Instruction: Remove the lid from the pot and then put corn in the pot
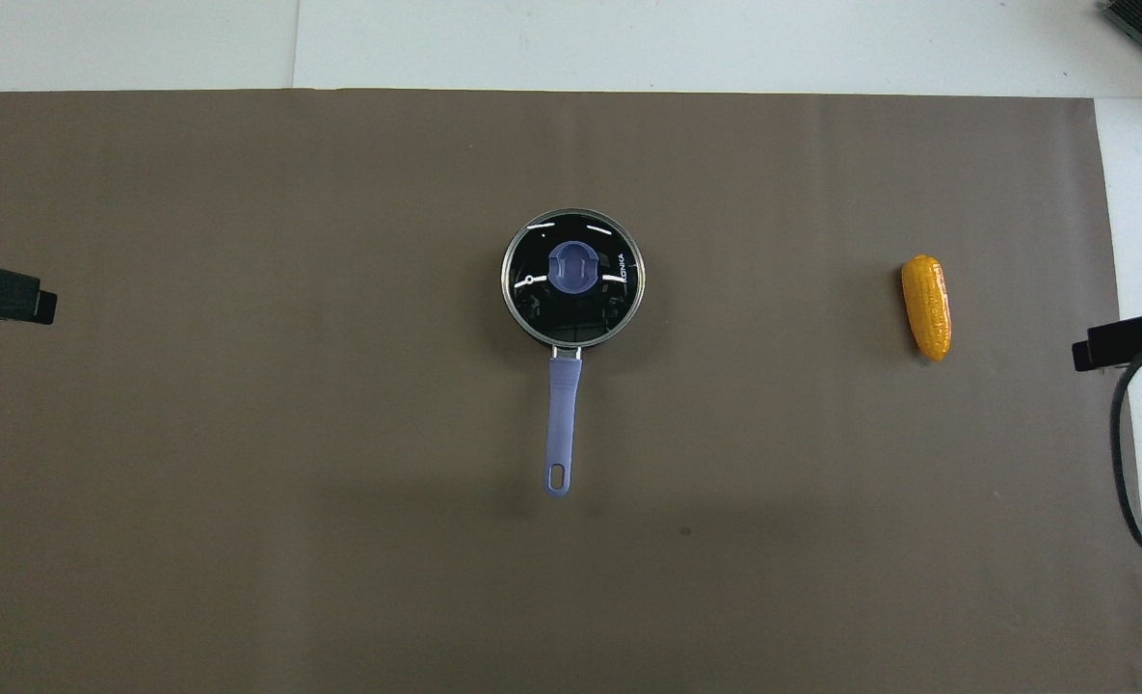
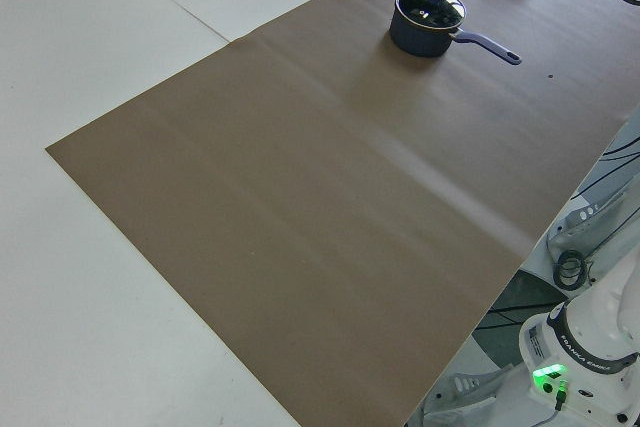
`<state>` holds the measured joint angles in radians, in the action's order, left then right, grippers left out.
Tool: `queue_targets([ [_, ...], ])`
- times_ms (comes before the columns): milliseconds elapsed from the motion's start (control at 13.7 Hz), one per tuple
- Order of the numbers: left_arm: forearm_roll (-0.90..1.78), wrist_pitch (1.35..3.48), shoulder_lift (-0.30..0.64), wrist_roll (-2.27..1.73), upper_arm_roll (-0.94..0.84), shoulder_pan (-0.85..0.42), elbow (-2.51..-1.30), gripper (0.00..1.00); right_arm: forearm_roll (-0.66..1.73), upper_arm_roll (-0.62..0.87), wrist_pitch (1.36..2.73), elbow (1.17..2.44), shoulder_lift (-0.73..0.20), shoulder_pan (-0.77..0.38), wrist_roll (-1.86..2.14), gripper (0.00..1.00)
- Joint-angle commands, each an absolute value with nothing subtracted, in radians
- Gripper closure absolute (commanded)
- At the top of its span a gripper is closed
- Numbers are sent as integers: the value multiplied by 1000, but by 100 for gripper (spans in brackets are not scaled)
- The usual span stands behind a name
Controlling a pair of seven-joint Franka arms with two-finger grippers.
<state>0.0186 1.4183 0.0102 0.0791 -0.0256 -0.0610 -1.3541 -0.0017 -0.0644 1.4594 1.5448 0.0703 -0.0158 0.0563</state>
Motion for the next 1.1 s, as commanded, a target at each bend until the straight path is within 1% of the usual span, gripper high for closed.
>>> queue_targets([
  [0, 6, 1424, -6, 95, -31, -54, -1370, 0, 15, -61, 1447, 1546, 81, -6, 77, 0],
  [439, 12, 1394, -14, 86, -35, -64, -1373, 0, 15, -61, 1447, 1546, 81, -6, 77, 0],
  [659, 11, 1399, -29, 91, -37, -64, -1400, 0, 15, -61, 1447, 1546, 81, -6, 77, 0],
  [1024, 11, 1413, -29, 90, -38, -64, -1404, 0, 15, -61, 1447, 1546, 81, -6, 77, 0],
])
